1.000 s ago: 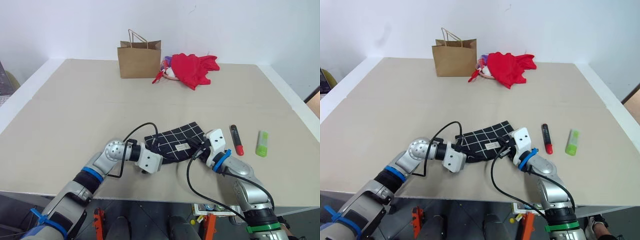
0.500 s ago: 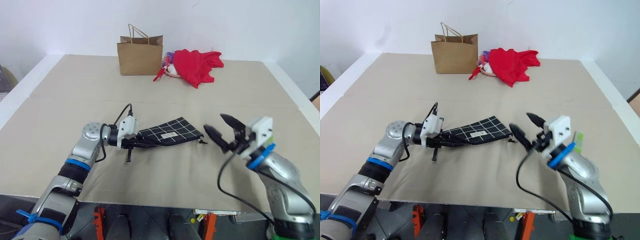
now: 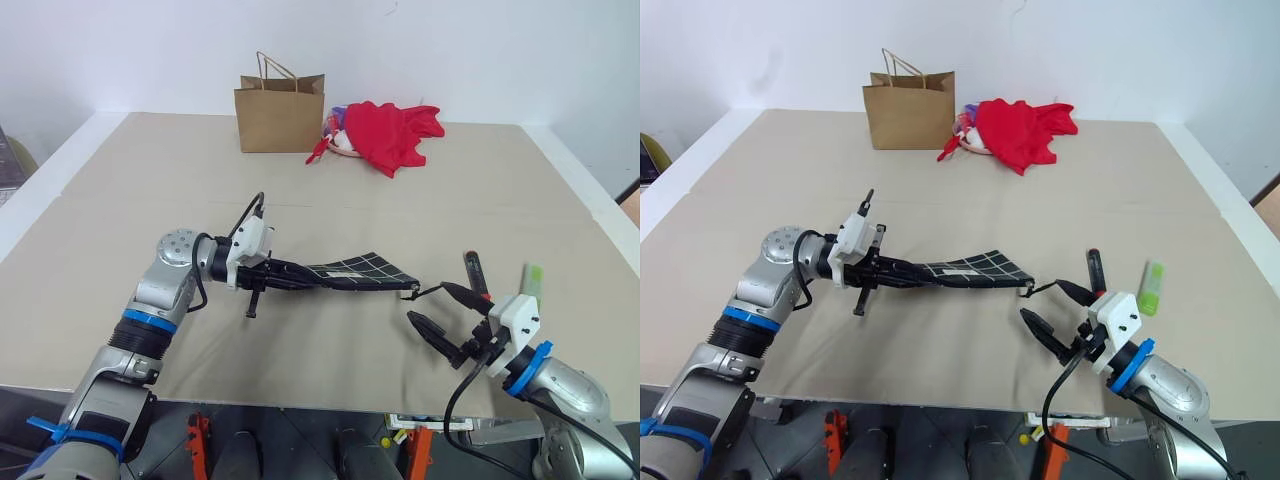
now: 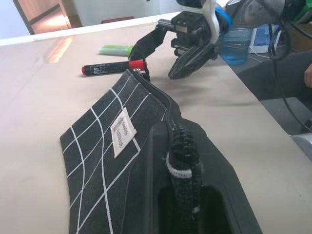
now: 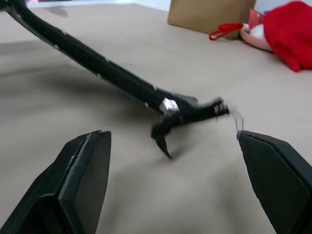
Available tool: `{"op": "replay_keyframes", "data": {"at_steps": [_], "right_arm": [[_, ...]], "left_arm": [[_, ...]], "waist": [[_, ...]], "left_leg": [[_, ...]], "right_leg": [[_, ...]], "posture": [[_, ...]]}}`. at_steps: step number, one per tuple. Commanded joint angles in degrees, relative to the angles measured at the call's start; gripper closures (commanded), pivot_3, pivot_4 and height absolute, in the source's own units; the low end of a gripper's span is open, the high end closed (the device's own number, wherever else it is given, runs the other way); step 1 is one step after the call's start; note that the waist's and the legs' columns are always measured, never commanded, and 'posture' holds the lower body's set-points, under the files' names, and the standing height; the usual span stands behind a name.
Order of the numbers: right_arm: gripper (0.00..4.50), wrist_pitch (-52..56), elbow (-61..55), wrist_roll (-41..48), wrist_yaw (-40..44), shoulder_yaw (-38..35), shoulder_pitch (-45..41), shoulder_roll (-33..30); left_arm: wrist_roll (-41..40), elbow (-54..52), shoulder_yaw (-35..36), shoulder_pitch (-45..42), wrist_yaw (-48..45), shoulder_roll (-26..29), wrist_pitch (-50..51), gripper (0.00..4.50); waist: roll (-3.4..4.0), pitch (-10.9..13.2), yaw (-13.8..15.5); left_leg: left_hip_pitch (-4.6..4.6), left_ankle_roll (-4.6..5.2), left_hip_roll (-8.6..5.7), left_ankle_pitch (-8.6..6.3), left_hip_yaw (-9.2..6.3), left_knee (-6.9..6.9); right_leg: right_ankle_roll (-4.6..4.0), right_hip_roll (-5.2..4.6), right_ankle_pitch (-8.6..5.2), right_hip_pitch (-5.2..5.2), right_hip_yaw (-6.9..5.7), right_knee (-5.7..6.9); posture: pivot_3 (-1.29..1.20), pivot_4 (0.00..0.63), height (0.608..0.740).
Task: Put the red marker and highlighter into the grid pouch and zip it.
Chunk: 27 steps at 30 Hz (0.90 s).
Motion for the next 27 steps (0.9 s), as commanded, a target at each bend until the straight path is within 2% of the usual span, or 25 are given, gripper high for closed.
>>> {"op": "replay_keyframes", "data": {"at_steps": [1, 2, 5, 6, 7, 8, 10, 11, 12, 13, 15, 27], "right_arm": [[0.03, -1.14, 0.16, 1.27, -0.12, -0.11, -2.34, 0.53], [0.03, -1.02, 0.31, 1.5, -0.21, 0.21, -3.11, 0.75], [0.76, 0.21, 0.07, 2.64, -0.63, 0.96, -5.0, 1.53], [1.25, 0.88, -0.07, 3.09, -0.5, 1.31, -5.32, 1.6], [1.56, 1.15, -0.16, 3.22, -0.31, 1.65, -5.4, 1.52], [2.12, 1.01, -0.11, 3.1, -0.22, 1.91, -5.4, 1.52], [2.8, 0.94, -0.12, 3.17, 0.05, 2.28, -5.19, 1.51], [3.5, 0.93, -0.16, 3.19, 0.18, 2.42, -5.08, 1.47], [3.56, 1.02, -0.69, 3.31, 0.3, 2.61, -4.8, 1.43], [3.95, 1.05, -1.08, 3.38, 0.36, 2.73, -4.59, 1.41], [4.37, 1.58, -2.11, 3.83, 0.3, 2.82, -4.43, 1.35], [4.37, 11.4, -11.13, 5.1, -3.59, 9.34, -12.39, 1.24]], "left_arm": [[-0.36, -2.56, 1.23, 0.26, 0.01, 0.48, -0.01, 4.5], [-0.33, -2.74, 1.26, 0.39, 0.05, 0.49, 0.08, 4.5], [-0.27, -3.21, 1.29, 0.81, 0.12, 0.54, 0.2, 4.5], [-0.21, -3.25, 1.28, 0.89, 0.14, 0.53, 0.17, 4.5], [-0.15, -3.3, 1.26, 0.96, 0.17, 0.51, 0.13, 4.5], [-0.13, -3.34, 1.29, 0.97, 0.31, 0.42, 0.09, 4.5], [-0.13, -3.39, 1.33, 0.92, 0.54, 0.24, 0.07, 4.5], [-0.13, -3.43, 1.32, 0.91, 0.62, 0.19, 0.08, 4.5], [-0.1, -3.48, 1.3, 0.96, 0.71, 0.14, 0.0, 4.5], [-0.08, -3.53, 1.29, 1.01, 0.77, 0.11, -0.06, 4.5], [0.01, -3.47, 1.27, 1.09, 0.87, 0.03, -0.28, 4.5], [2.24, -1.82, 0.06, 1.4, 1.8, -2.34, -4.24, 4.5]], "waist": [[0.0, 0.0, -0.03], [0.0, 0.0, -0.03], [0.0, 0.0, 0.0], [0.0, 0.0, 0.01], [0.0, 0.0, 0.01], [0.0, 0.0, 0.02], [0.0, 0.0, 0.08], [0.0, 0.0, 0.09], [0.01, 0.0, 0.11], [0.0, 0.0, 0.1], [0.01, 0.0, 0.12], [0.01, 0.0, 0.12]], "left_leg": [[0.0, 0.0, 0.0, 0.0, 0.0, 0.0], [0.01, 0.0, 0.0, 0.0, -0.01, 0.0], [0.0, 0.0, 0.0, 0.0, -0.02, -0.01], [0.0, 0.0, 0.0, 0.0, -0.03, -0.01], [-0.01, 0.0, 0.0, 0.0, -0.02, -0.01], [-0.01, 0.0, 0.0, 0.0, -0.02, -0.01], [-0.03, 0.0, 0.0, -0.01, -0.02, -0.01], [-0.03, 0.0, 0.0, -0.01, -0.03, -0.02], [-0.03, 0.0, 0.0, -0.01, -0.03, -0.02], [-0.03, 0.0, 0.0, -0.01, -0.03, -0.02], [-0.02, 0.0, 0.0, -0.01, -0.03, -0.02], [-0.02, 0.0, 0.0, -0.01, -0.04, -0.01]], "right_leg": [[0.0, 0.01, 0.0, 0.0, 0.0, 0.0], [0.01, 0.01, 0.01, 0.0, 0.0, 0.0], [0.08, 0.02, 0.05, 0.01, 0.0, 0.01], [0.11, 0.02, 0.06, 0.02, 0.0, 0.01], [0.18, 0.01, 0.1, 0.02, 0.0, 0.01], [0.2, 0.02, 0.1, 0.02, 0.0, 0.0], [0.22, 0.01, 0.08, 0.02, 0.0, 0.0], [0.22, 0.02, 0.08, 0.02, 0.0, 0.0], [0.22, 0.01, 0.08, 0.02, 0.0, 0.0], [0.23, 0.01, 0.08, 0.02, -0.01, 0.0], [0.23, 0.02, 0.08, 0.02, -0.01, 0.0], [0.21, 0.02, 0.09, 0.02, -0.01, 0.0]], "posture": [[0.0, 0.15, 0.74], [0.0, 0.15, 0.74], [0.0, 0.15, 0.74], [0.0, 0.15, 0.74], [0.0, 0.15, 0.74], [0.0, 0.15, 0.74], [0.0, 0.15, 0.74], [0.0, 0.15, 0.74], [0.0, 0.15, 0.74], [0.0, 0.15, 0.74], [0.0, 0.15, 0.74], [0.0, 0.15, 0.74]]}}
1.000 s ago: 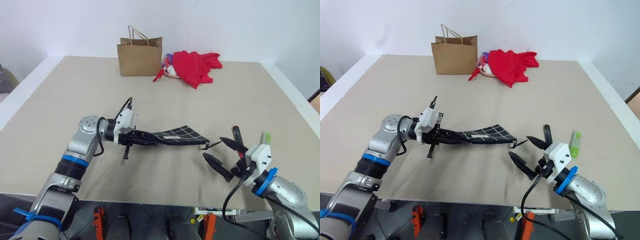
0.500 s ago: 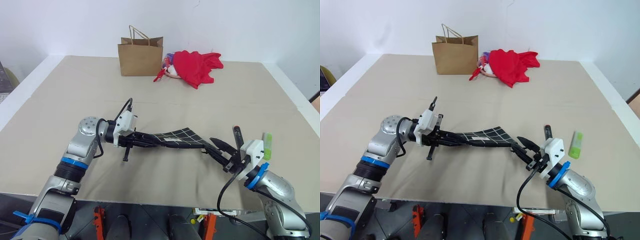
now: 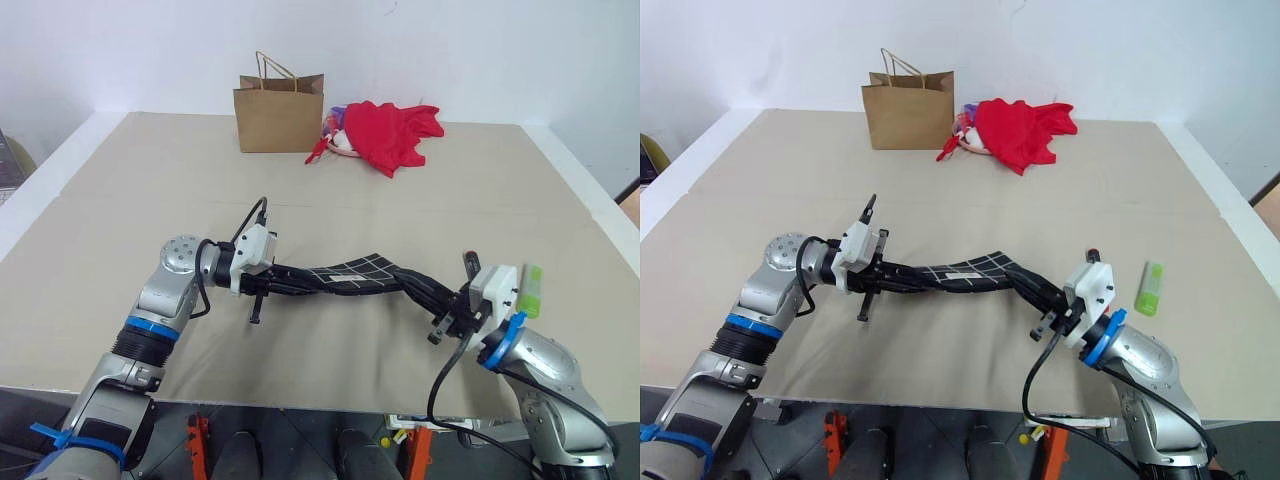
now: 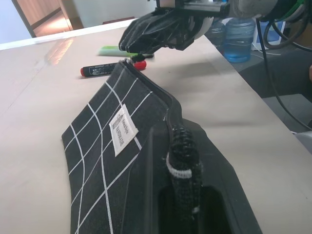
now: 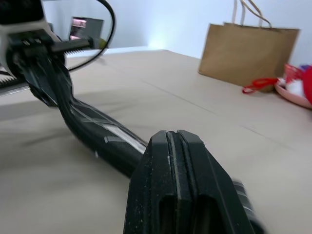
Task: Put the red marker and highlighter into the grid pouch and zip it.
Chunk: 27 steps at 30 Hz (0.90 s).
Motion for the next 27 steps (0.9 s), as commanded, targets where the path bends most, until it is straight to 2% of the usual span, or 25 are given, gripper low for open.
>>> {"op": "replay_keyframes", "data": {"at_steps": [1, 7, 20, 27], "right_arm": [[4.37, 4.69, -3.85, 1.03, -2.29, 4.01, -4.07, 0.87], [4.37, 6.25, -2.42, -1.23, -4.02, 7.4, -4.93, 2.35], [4.37, 5.5, -2.16, 0.13, -2.67, -0.7, 1.04, -2.76], [4.37, 6.95, -5.74, 2.9, -1.63, 0.93, 2.17, -1.92]], "left_arm": [[1.08, -0.02, 0.03, -0.24, 0.94, -1.79, -3.18, 4.5], [1.51, 0.66, 0.89, -1.35, 2.7, -3.94, -5.54, 4.5], [2.28, 0.02, 2.21, 0.78, 4.42, -2.57, -7.7, 4.5], [3.12, 1.75, 2.52, 0.02, 6.59, -3.66, -10.88, 4.5]], "waist": [[0.0, 0.0, 0.0], [0.0, 0.0, 0.03], [0.0, 0.0, -0.05], [0.0, 0.0, 0.01]], "left_leg": [[-0.01, 0.0, 0.0, 0.0, 0.0, 0.0], [-0.02, 0.0, 0.0, 0.0, -0.02, 0.0], [0.0, 0.0, 0.0, 0.0, -0.02, 0.0], [0.0, 0.0, 0.0, 0.0, -0.03, 0.0]], "right_leg": [[0.01, 0.0, 0.0, 0.0, 0.0, 0.0], [0.02, 0.01, 0.0, 0.0, -0.02, 0.0], [0.02, 0.01, 0.01, 0.0, -0.02, 0.0], [0.03, 0.01, 0.01, 0.02, -0.01, 0.0]], "posture": [[0.0, 0.15, 0.74], [0.0, 0.15, 0.74], [0.0, 0.15, 0.74], [0.0, 0.15, 0.74]]}}
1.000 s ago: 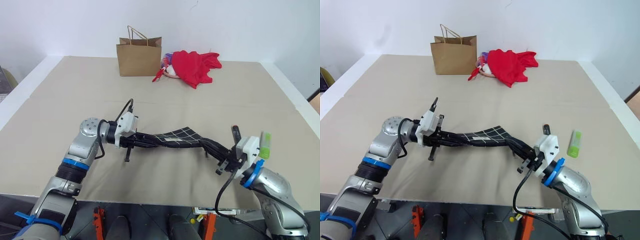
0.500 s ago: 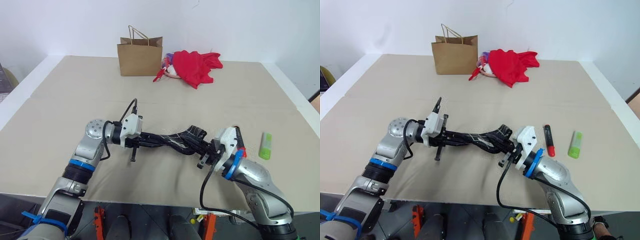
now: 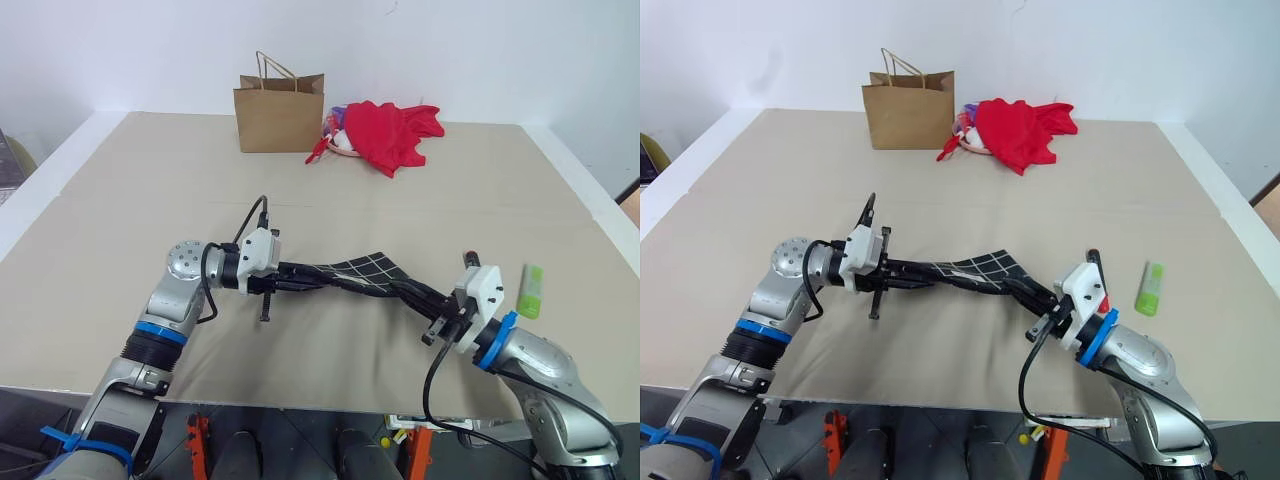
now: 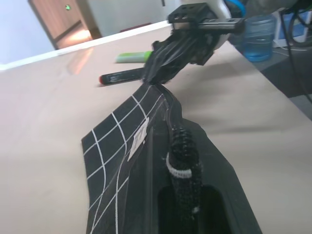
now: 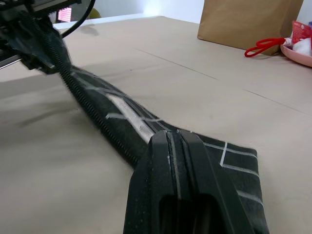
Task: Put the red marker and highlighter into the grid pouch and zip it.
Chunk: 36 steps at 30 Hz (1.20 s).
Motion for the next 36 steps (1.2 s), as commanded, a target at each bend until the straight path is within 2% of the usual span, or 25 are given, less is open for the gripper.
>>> {"op": "replay_keyframes", "data": {"at_steps": [1, 18, 30, 36], "right_arm": [[4.37, 0.3, -4.4, 2.16, 0.18, 0.55, 0.15, 0.61], [4.37, 3.06, -7.59, 4.04, -2.35, 2.03, -1.76, 2.34], [4.37, 0.47, -2.49, 3.19, -0.42, -5.05, 2.48, -0.88], [4.37, 1.22, -4.46, 4.13, 0.41, -3.6, 2.59, -0.3]], "left_arm": [[0.25, 0.11, 1.4, -1.03, 1.21, -0.51, -2.33, 4.5], [-0.06, 0.52, 1.2, -1.36, 1.09, -0.67, -3.39, 4.5], [-0.62, 0.16, 2.08, -1.36, 1.27, 0.11, -2.98, 4.5], [-0.8, -0.68, 2.41, -0.81, 2.25, -0.7, -2.36, 4.5]], "waist": [[0.0, 0.0, 0.01], [0.0, 0.0, 0.01], [0.0, 0.0, 0.01], [0.0, 0.0, 0.01]], "left_leg": [[-0.01, 0.0, 0.0, 0.0, 0.0, 0.0], [-0.02, 0.0, 0.0, 0.0, 0.0, 0.0], [-0.01, 0.0, 0.0, 0.0, 0.0, 0.0], [0.0, 0.0, 0.0, 0.0, 0.0, 0.0]], "right_leg": [[0.0, 0.0, 0.0, 0.0, 0.0, 0.0], [0.0, 0.0, 0.0, 0.0, 0.0, 0.0], [0.0, 0.0, 0.0, 0.0, 0.0, -0.01], [0.0, 0.0, 0.0, 0.0, 0.0, 0.0]], "posture": [[0.0, 0.15, 0.74], [0.0, 0.15, 0.74], [0.0, 0.15, 0.74], [0.0, 0.15, 0.74]]}}
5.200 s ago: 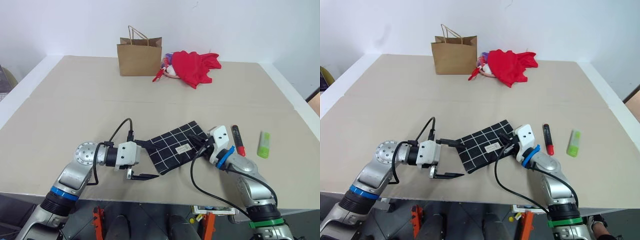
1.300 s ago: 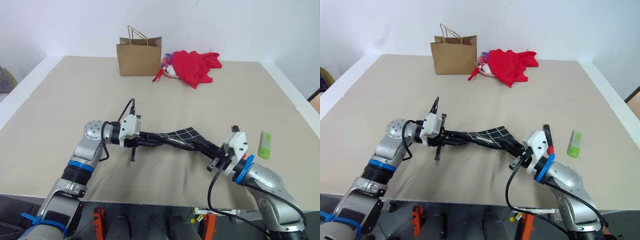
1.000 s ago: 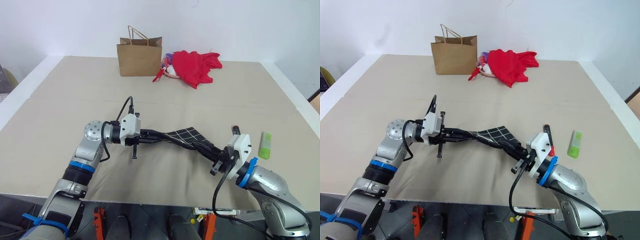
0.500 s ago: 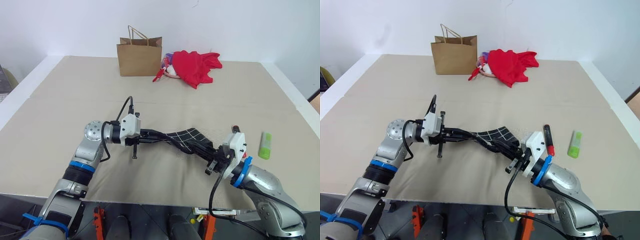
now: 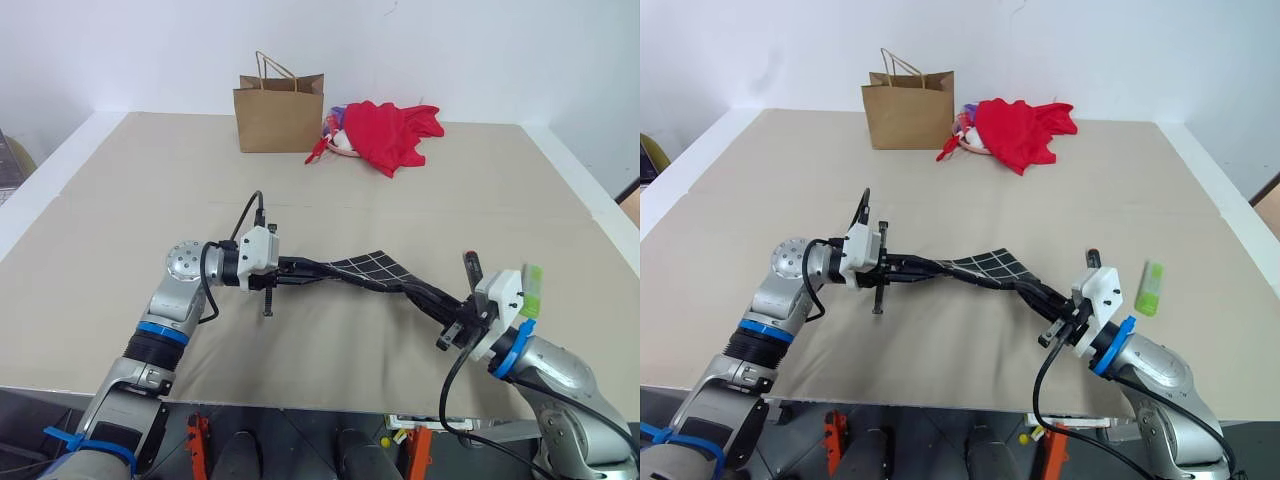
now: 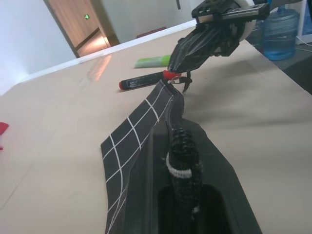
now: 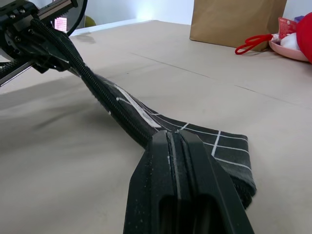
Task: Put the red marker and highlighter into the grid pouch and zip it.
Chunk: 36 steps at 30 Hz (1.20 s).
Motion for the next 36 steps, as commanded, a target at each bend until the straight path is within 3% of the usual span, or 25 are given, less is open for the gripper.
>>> {"op": "replay_keyframes", "data": {"at_steps": [1, 27, 35, 36], "right_arm": [[4.37, -0.14, -3.53, 1.37, 0.43, 1.27, -0.16, 0.27], [4.37, 6.31, -10.29, 6.15, -4.86, 5.66, -4.79, 2.59], [4.37, 5.28, -10.23, 4.21, -2.35, 4.75, -0.61, -1.1], [4.12, 5.52, -9.85, 4.97, -0.5, 3.43, 0.87, -2.73]], "left_arm": [[-1.06, -1.93, 1.33, -0.59, 1.45, -0.37, 0.12, 4.5], [-1.38, -4.46, 0.42, 0.97, 3.38, -1.43, -0.35, 4.5], [-1.5, -5.36, -0.36, 2.23, 0.18, 0.5, -0.27, 4.5], [-1.74, -6.2, -0.72, 2.83, -0.77, 1.07, 0.43, 4.5]], "waist": [[0.0, 0.0, 0.01], [0.0, 0.0, 0.01], [0.0, 0.0, -0.01], [0.0, 0.0, 0.01]], "left_leg": [[0.0, 0.0, 0.0, 0.0, 0.0, 0.0], [-0.01, 0.0, 0.0, 0.0, 0.0, 0.0], [-0.01, 0.0, 0.0, 0.0, 0.0, 0.0], [-0.01, 0.0, 0.0, 0.0, 0.0, 0.0]], "right_leg": [[0.0, 0.0, 0.0, 0.0, 0.0, 0.0], [0.0, 0.0, 0.0, -0.01, 0.0, 0.0], [0.0, 0.0, -0.01, 0.0, 0.0, 0.0], [0.0, 0.0, -0.01, 0.0, 0.0, 0.0]], "posture": [[0.0, 0.15, 0.74], [0.0, 0.15, 0.74], [0.0, 0.15, 0.74], [0.0, 0.15, 0.74]]}}
